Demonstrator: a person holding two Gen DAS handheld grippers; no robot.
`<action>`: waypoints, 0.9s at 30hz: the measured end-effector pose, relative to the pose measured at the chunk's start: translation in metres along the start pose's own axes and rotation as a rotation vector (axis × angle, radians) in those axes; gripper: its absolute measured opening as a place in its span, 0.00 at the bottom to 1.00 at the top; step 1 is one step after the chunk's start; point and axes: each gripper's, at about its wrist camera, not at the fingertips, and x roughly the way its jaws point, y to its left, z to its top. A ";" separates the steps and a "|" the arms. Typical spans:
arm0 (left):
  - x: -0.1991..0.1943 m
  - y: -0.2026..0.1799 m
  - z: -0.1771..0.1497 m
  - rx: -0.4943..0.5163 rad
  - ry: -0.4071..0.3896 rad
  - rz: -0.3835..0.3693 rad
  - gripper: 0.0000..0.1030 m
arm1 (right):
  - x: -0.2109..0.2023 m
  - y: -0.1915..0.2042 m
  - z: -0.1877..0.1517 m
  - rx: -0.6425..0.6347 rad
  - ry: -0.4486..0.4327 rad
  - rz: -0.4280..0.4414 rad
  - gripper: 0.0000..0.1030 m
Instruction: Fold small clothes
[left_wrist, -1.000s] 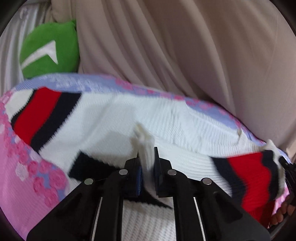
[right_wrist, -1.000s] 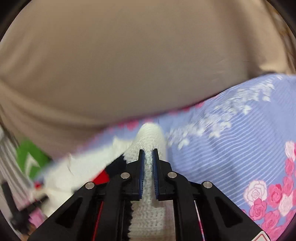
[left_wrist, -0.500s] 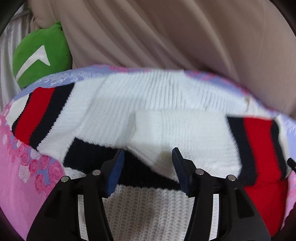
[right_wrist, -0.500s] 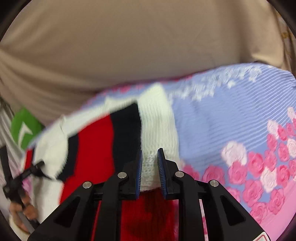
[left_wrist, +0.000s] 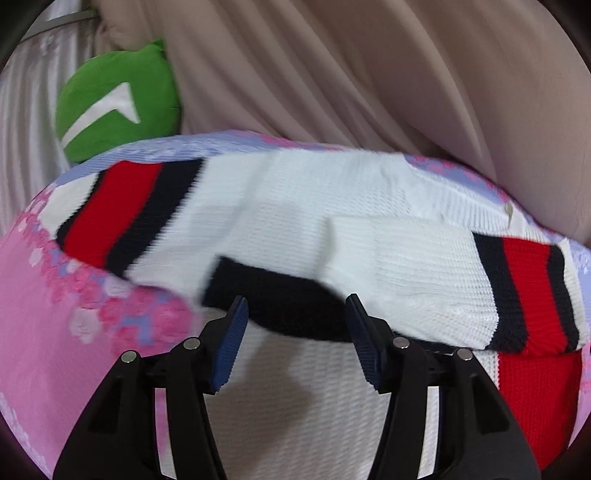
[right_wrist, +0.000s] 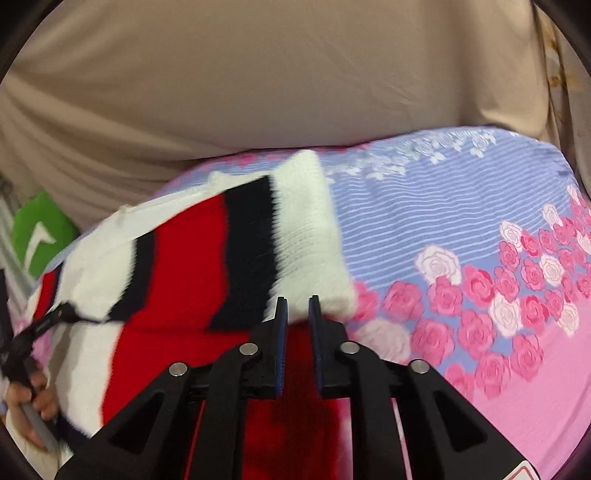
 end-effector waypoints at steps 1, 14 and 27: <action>-0.006 0.020 0.003 -0.028 -0.015 0.018 0.62 | -0.009 0.008 -0.011 -0.027 0.006 0.018 0.13; 0.035 0.278 0.031 -0.640 0.045 0.197 0.79 | -0.045 0.091 -0.134 -0.153 0.120 0.212 0.36; 0.001 0.208 0.063 -0.495 -0.124 0.123 0.03 | -0.044 0.095 -0.138 -0.124 0.096 0.208 0.48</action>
